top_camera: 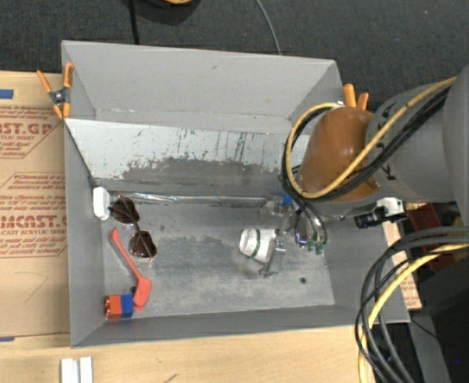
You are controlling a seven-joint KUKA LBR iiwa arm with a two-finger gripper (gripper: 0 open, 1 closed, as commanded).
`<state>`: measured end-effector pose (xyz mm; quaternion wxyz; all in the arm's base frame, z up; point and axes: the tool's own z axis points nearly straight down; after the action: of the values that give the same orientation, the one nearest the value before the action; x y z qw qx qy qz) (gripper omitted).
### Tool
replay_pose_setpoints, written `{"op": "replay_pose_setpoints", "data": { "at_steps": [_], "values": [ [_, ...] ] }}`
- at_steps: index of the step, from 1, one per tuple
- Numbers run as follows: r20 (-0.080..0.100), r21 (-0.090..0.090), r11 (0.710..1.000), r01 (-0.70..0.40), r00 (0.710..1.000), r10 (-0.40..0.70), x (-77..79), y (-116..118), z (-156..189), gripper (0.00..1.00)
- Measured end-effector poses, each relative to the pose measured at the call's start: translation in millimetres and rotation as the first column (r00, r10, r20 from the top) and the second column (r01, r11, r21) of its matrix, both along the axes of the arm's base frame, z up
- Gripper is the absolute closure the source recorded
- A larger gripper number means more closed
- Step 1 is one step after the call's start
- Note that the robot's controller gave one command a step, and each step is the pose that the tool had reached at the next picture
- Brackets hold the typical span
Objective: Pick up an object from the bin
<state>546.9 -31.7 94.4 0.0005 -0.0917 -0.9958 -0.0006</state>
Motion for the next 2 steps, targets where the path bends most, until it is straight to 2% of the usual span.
{"op": "replay_pose_setpoints", "data": {
  "at_steps": [1,2],
  "values": [
    [0.002,0.001,0.984,0.179,0.984,-0.179,1.2,3,-8,0.0],
    [0.001,0.0,0.992,0.129,0.992,-0.129,-9.6,3,-20,0.0]
  ]
}}
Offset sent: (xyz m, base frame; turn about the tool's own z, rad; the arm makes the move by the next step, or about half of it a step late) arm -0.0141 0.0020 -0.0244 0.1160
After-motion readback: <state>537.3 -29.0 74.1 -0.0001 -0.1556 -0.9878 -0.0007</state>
